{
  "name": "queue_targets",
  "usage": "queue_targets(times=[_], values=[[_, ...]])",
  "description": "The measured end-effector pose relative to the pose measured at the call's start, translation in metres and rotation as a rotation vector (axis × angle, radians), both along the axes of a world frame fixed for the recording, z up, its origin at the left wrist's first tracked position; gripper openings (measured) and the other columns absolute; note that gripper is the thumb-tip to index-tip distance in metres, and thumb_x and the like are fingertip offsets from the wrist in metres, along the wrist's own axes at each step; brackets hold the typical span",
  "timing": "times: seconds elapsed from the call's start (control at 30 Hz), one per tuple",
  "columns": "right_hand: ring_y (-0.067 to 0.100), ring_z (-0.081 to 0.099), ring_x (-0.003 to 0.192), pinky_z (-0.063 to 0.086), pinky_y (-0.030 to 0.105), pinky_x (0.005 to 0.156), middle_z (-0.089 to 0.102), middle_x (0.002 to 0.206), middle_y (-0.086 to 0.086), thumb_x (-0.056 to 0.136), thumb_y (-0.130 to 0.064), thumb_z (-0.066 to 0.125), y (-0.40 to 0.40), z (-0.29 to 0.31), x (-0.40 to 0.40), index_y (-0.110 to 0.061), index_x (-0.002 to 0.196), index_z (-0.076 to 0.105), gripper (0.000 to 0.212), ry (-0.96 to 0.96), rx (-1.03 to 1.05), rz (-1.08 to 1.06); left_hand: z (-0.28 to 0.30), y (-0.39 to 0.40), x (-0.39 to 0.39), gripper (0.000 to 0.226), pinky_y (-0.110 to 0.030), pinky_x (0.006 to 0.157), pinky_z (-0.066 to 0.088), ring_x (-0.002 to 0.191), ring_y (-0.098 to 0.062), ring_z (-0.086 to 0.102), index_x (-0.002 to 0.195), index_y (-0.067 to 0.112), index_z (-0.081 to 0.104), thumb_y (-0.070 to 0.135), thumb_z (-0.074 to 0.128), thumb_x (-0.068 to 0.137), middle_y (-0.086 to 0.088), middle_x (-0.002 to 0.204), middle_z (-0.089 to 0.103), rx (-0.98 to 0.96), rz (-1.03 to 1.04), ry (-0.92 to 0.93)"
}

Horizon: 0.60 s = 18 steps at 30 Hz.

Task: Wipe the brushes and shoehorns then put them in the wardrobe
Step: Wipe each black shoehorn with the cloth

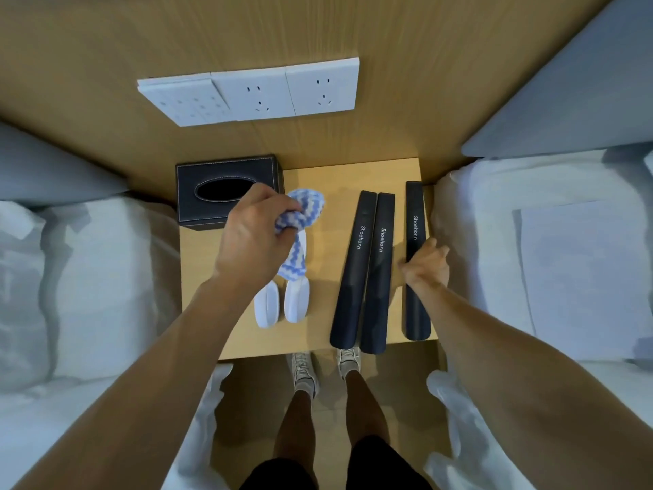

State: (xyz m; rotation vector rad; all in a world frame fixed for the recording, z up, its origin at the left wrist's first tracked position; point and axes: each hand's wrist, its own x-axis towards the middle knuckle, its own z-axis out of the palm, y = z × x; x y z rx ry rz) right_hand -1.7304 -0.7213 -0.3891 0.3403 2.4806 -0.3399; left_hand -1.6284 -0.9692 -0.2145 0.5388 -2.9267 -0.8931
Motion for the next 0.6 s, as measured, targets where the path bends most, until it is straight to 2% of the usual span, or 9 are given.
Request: queue_targets(times=[0.1, 0.17, 0.27, 0.4, 0.5, 0.6], values=[[0.037, 0.064, 0.103, 0.049, 0.039, 0.072, 0.049, 0.12, 0.013, 0.086, -0.035, 0.074, -0.006, 0.002, 0.016, -0.01, 0.124, 0.044, 0.054, 0.074, -0.042, 0.106, 0.002, 0.0, 0.0, 0.026, 0.001, 0.07, 0.034, 0.082, -0.019, 0.058, 0.1, 0.004, 0.074, -0.008, 0.068, 0.077, -0.014, 0.099, 0.061, 0.006, 0.005, 0.01], [0.033, 0.065, 0.104, 0.052, 0.038, 0.076, 0.059, 0.116, 0.012, 0.085, -0.045, 0.074, -0.014, -0.001, 0.028, -0.01, 0.126, 0.044, 0.062, 0.028, -0.035, 0.186, 0.001, 0.001, 0.001, 0.026, -0.003, 0.07, 0.036, 0.081, -0.021, 0.059, 0.099, 0.003, 0.074, -0.009, 0.068, 0.076, -0.015, 0.099, 0.061, 0.008, -0.006, 0.018], [0.032, 0.067, 0.103, 0.049, 0.035, 0.07, 0.064, 0.111, 0.01, 0.08, -0.054, 0.076, -0.026, -0.007, 0.041, -0.011, 0.126, 0.046, 0.07, -0.057, -0.005, 0.167, 0.001, 0.003, 0.004, 0.026, -0.01, 0.07, 0.037, 0.08, -0.022, 0.059, 0.098, 0.001, 0.074, -0.011, 0.067, 0.076, -0.017, 0.098, 0.06, 0.025, -0.004, 0.022], [0.031, 0.068, 0.1, 0.048, 0.034, 0.067, 0.066, 0.108, 0.01, 0.077, -0.05, 0.08, -0.034, -0.014, 0.044, -0.012, 0.12, 0.05, 0.065, -0.093, 0.028, 0.139, 0.0, 0.003, 0.011, 0.024, -0.005, 0.069, 0.036, 0.079, -0.018, 0.055, 0.099, 0.0, 0.073, -0.01, 0.066, 0.078, -0.017, 0.098, 0.06, 0.049, 0.004, 0.026], [0.03, 0.069, 0.097, 0.047, 0.03, 0.065, 0.064, 0.095, 0.007, 0.076, -0.045, 0.082, -0.036, -0.012, 0.043, -0.011, 0.114, 0.057, 0.057, -0.09, 0.019, 0.097, 0.0, 0.001, 0.019, 0.024, -0.012, 0.069, 0.038, 0.081, -0.022, 0.058, 0.101, 0.001, 0.073, -0.008, 0.066, 0.08, -0.016, 0.1, 0.06, 0.049, 0.022, 0.008], [0.028, 0.069, 0.093, 0.045, 0.028, 0.062, 0.053, 0.078, 0.001, 0.078, -0.044, 0.082, -0.035, -0.006, 0.044, -0.01, 0.108, 0.063, 0.049, -0.114, -0.001, 0.079, 0.004, 0.001, 0.026, 0.026, -0.017, 0.071, 0.041, 0.084, -0.024, 0.059, 0.103, 0.002, 0.073, -0.008, 0.066, 0.08, -0.016, 0.101, 0.06, 0.049, 0.033, 0.002]])
